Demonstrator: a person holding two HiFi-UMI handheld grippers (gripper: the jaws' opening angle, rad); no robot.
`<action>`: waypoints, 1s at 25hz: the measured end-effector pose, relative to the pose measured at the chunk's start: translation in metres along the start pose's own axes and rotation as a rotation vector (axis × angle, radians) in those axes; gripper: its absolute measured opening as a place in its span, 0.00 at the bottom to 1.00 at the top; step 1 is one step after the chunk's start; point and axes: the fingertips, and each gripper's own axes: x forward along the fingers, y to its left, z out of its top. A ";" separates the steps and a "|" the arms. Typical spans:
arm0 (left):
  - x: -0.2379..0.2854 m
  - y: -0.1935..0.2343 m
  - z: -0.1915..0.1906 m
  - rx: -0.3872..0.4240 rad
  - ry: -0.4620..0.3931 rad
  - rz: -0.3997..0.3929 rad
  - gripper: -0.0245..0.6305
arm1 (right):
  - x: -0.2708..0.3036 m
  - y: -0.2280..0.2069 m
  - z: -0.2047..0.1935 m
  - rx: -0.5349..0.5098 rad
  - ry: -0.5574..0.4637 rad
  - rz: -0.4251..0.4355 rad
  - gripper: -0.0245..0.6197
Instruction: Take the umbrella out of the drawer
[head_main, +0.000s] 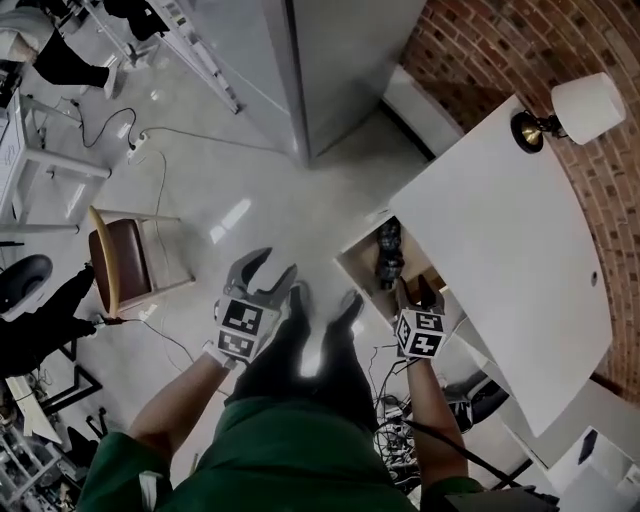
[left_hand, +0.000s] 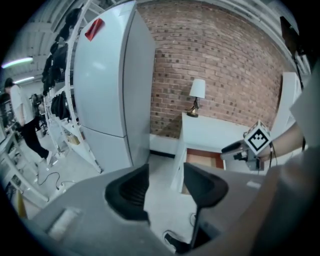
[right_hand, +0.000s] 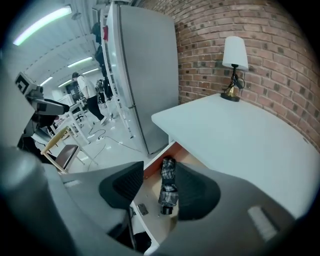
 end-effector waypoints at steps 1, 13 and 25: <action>0.005 -0.002 -0.003 -0.004 0.008 0.008 0.37 | 0.010 -0.005 -0.005 0.007 0.012 0.004 0.32; 0.049 -0.015 -0.049 -0.035 0.095 0.007 0.38 | 0.117 -0.030 -0.068 -0.023 0.160 0.029 0.47; 0.053 0.003 -0.093 -0.075 0.157 0.029 0.38 | 0.194 -0.043 -0.098 -0.027 0.211 -0.039 0.49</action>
